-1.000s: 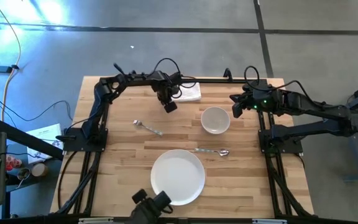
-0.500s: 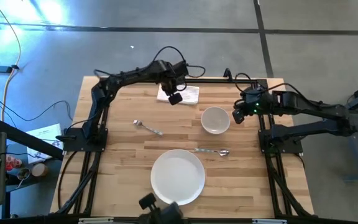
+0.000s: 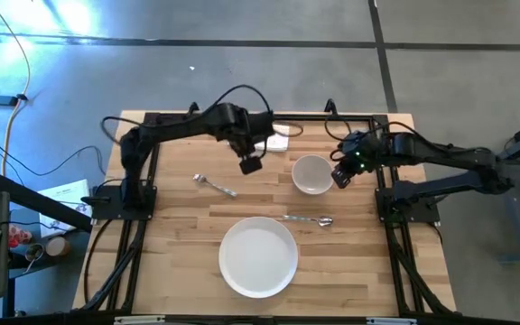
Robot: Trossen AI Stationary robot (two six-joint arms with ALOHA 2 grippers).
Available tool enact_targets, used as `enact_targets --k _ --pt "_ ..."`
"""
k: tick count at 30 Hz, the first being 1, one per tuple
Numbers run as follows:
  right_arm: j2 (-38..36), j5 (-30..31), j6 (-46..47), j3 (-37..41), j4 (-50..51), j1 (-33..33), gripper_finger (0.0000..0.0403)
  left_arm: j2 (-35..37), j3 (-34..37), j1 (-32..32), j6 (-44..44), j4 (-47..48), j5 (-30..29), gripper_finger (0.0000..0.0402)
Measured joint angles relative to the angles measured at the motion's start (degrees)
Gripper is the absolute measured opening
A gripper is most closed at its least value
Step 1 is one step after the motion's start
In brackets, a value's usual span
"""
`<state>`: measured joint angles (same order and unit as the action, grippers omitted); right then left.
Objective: Set table place
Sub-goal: Put the white bowl on the white plate
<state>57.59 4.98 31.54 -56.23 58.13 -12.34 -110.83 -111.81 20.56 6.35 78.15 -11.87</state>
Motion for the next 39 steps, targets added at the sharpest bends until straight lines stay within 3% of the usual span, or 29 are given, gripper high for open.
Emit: enact_targets --k 4,10,16,29,39 --pt "3.51 -3.44 -1.82 0.00 0.67 -2.93 0.0056 3.05 -0.02 -2.05 2.95 3.75 -1.75 0.0004" --pt "9.95 -3.53 -2.45 0.00 2.31 -7.87 0.0130 6.21 0.15 -3.74 7.80 9.70 -5.81 0.0025" --pt "14.70 -3.53 -4.72 0.00 2.35 -11.35 0.0173 10.91 4.77 -4.11 9.96 9.28 -7.23 0.0055" --pt "24.21 -3.50 -9.90 0.00 -3.58 -14.78 0.0181 24.96 23.93 -4.07 15.74 0.66 -6.85 0.0092" --pt "32.87 -6.50 -13.44 -0.02 -10.12 -15.56 0.0181 27.96 26.86 -4.07 17.75 0.78 -6.72 0.0092"
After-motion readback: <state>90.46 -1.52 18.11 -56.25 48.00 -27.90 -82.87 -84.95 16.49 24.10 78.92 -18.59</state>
